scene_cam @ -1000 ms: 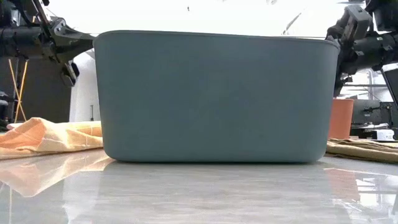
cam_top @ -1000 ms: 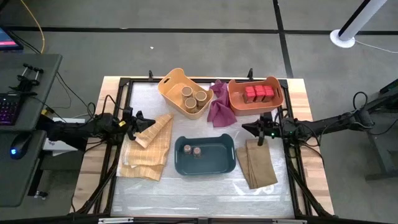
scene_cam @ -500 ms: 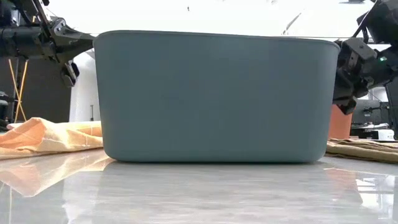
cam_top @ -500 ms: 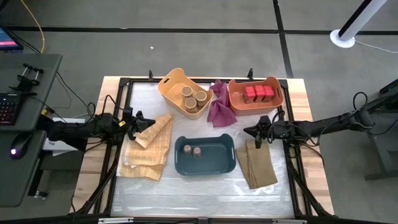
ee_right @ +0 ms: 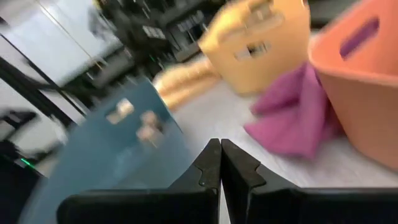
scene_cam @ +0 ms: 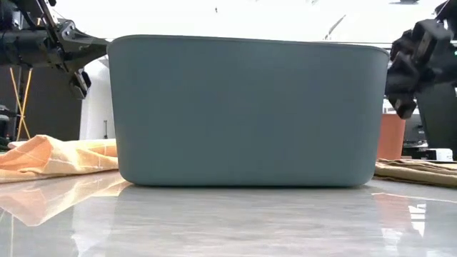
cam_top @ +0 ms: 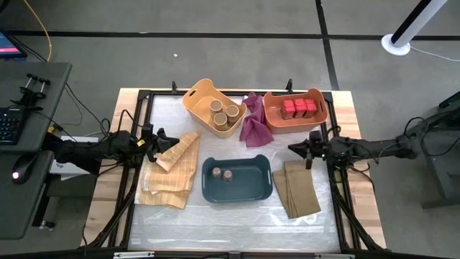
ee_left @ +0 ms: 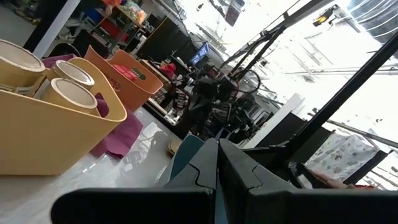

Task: Sort spices by type
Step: Return to Home Position

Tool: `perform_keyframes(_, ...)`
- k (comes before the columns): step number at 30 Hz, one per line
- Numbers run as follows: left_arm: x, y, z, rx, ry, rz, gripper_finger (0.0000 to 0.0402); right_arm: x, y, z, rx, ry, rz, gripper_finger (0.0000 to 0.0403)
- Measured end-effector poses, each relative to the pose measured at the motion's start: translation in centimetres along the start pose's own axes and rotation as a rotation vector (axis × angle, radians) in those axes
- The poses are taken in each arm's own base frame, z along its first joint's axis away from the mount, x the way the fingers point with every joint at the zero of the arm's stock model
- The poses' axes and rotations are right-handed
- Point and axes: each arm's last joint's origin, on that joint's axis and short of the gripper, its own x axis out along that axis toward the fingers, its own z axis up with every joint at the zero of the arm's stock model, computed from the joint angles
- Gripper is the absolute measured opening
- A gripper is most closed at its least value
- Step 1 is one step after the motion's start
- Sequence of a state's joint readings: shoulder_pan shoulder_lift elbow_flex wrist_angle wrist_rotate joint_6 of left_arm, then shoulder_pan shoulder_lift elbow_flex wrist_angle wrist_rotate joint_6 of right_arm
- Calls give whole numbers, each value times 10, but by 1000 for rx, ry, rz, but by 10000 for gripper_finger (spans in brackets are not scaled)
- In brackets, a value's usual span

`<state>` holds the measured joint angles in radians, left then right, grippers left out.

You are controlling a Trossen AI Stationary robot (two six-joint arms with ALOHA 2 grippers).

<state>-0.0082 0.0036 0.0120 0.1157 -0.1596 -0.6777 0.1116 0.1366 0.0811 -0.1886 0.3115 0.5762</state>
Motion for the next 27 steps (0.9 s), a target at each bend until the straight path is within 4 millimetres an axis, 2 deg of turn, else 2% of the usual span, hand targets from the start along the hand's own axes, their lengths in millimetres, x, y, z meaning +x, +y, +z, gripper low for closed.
perform_keyframes(5, 0, 0, 0, 0, 0, 0, 0, -11, 3, 11, 52, -135, 85, 1)
perform_keyframes(13, 0, 3, -3, 8, 35, 32, 0, -6, 4, 9, 99, -253, 177, 1)
perform_keyframes(27, 0, 5, -6, 13, 63, 52, 0, -6, 4, 8, 96, -247, 175, 1)
